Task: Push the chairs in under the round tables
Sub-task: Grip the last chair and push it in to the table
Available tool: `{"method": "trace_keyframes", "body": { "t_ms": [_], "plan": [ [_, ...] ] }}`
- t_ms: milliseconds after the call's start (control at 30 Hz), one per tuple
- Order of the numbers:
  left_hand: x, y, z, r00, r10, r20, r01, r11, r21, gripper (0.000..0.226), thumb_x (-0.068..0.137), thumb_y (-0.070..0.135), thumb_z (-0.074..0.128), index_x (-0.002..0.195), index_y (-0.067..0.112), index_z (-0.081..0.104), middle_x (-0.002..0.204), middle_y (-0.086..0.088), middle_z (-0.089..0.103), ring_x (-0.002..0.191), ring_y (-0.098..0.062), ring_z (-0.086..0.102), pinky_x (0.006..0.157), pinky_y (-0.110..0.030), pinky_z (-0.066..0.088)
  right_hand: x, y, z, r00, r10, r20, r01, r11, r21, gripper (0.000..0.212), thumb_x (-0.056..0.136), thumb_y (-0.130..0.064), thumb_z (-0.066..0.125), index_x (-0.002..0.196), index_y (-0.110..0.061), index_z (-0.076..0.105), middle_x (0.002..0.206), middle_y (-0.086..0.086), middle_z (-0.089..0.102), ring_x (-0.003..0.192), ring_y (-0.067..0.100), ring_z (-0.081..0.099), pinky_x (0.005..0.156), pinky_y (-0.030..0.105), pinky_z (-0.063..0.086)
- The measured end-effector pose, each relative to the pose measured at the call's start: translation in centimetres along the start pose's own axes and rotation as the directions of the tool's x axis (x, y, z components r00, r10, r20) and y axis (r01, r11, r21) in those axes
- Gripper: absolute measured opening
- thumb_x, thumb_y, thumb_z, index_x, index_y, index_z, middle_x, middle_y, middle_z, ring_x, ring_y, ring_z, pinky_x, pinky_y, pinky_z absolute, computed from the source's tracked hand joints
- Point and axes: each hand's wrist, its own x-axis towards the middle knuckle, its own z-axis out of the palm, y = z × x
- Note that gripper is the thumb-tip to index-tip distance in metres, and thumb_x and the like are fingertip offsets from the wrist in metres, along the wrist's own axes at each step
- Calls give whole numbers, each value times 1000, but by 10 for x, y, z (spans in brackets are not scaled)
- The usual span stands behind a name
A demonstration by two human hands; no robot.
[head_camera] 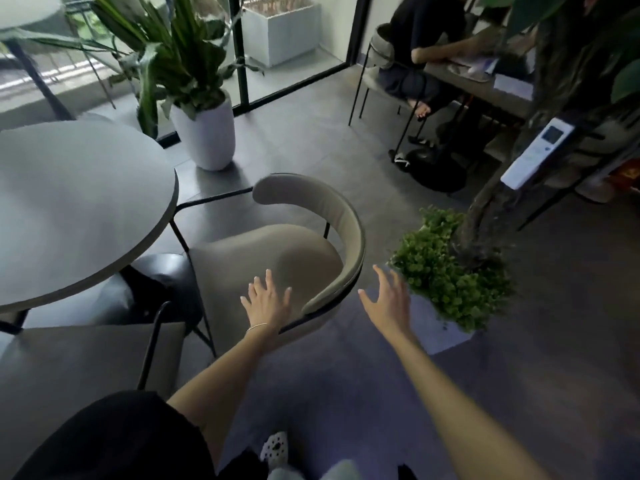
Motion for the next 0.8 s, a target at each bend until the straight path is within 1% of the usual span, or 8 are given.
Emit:
{"method": "trace_keyframes", "body": {
  "t_ms": [100,200,367,467,600,700,800],
  "plan": [
    [20,18,7,996,-84,-25,84,996,-28,69,95,44,41,151,14,15,156,-17,22,145,-34,19,117,-54,17,46,-2,-6,995,-94,36,95,995,-35,64,89,-41,56,146,-22,33,154,14,28,143,31,25,112,46,28],
    [39,33,15,982,-181,-60,178,983,-51,69,95,44,40,151,13,14,156,-18,22,146,-35,18,116,-55,17,98,-3,-14,980,-184,75,188,981,-50,63,89,-38,58,145,-20,36,153,16,30,140,33,29,110,47,32],
    [58,58,29,916,-385,-110,366,917,-161,68,96,43,39,151,12,14,156,-19,21,146,-35,17,117,-55,16,177,-8,-27,923,-346,169,361,931,-61,63,88,-35,60,144,-17,38,150,19,32,139,35,29,110,48,32],
    [55,65,45,850,-515,-113,481,845,-232,68,96,44,38,152,12,13,157,-19,20,146,-35,16,117,-55,15,214,-18,-26,861,-439,255,472,878,-80,62,88,-36,59,144,-17,38,151,19,32,139,35,29,111,47,31],
    [49,62,59,733,-672,-101,619,722,-309,69,97,44,37,152,11,13,157,-19,20,146,-35,17,116,-55,16,253,-46,-10,783,-515,349,572,816,-79,62,88,-35,59,144,-17,37,151,18,31,138,35,31,111,48,29],
    [49,54,66,644,-759,-89,686,626,-372,68,96,44,37,151,11,14,156,-19,21,145,-35,19,115,-56,18,270,-74,10,699,-584,413,666,742,-78,62,89,-33,58,144,-16,35,152,18,30,140,33,29,113,47,27],
    [53,42,71,559,-825,-87,732,539,-417,67,96,43,38,151,11,15,155,-20,23,145,-35,20,115,-56,19,283,-100,31,650,-607,456,710,700,-80,61,89,-33,58,144,-16,35,152,18,30,141,33,28,115,47,26]
  ]
}}
